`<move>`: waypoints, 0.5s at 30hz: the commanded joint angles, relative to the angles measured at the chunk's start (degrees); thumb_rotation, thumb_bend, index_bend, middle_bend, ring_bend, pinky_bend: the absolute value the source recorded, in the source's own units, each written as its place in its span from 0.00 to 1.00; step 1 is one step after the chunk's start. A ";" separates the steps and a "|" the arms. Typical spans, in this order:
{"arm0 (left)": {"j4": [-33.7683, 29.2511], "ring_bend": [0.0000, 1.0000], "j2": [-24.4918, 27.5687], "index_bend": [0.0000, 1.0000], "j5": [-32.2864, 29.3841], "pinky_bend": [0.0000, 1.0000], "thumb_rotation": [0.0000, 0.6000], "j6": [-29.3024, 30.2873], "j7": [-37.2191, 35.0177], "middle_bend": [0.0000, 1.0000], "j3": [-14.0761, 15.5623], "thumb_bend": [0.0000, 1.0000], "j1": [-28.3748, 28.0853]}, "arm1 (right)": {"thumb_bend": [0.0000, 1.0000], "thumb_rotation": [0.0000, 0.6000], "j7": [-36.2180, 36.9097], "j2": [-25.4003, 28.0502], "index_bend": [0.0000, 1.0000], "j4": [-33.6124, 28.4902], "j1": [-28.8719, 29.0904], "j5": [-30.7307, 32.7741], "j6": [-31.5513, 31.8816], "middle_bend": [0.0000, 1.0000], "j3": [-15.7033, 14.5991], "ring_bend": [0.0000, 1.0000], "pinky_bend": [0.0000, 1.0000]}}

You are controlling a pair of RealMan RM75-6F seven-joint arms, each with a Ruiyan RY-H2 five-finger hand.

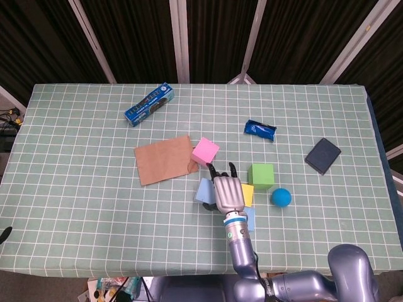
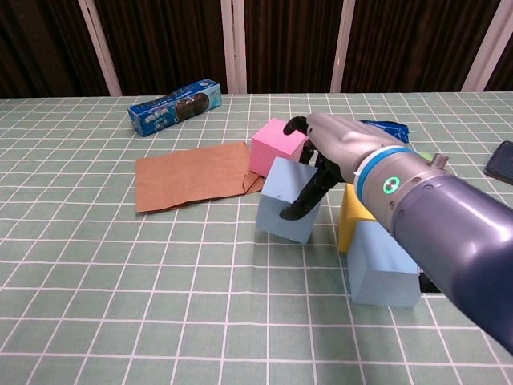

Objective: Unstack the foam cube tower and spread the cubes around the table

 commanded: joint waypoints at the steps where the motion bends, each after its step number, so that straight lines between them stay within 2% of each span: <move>1: -0.08 0.00 0.10 0.11 0.22 0.02 1.00 0.18 -0.22 0.00 0.11 0.30 0.12 | 0.19 1.00 -1.13 -0.62 0.14 -1.94 -0.02 -0.35 0.44 0.61 0.55 0.37 0.00; 8: -0.16 0.00 0.47 0.11 -0.16 0.02 1.00 -0.11 -0.92 0.00 0.12 0.30 0.17 | 0.19 1.00 -5.78 -6.09 0.14 -3.01 2.38 0.06 1.60 0.61 1.87 0.37 0.00; 12: -0.09 0.00 0.47 0.12 -0.58 0.02 1.00 -0.60 -0.72 0.00 -0.03 0.30 -0.11 | 0.19 1.00 -7.93 -10.49 0.14 0.37 4.49 0.00 1.80 0.61 3.27 0.37 0.00; 15: -0.09 0.00 0.45 0.12 -0.06 0.02 1.00 -0.98 -0.52 0.00 0.26 0.31 -0.30 | 0.19 1.00 -9.07 -14.18 0.14 5.35 6.61 -0.70 1.34 0.61 4.83 0.37 0.00</move>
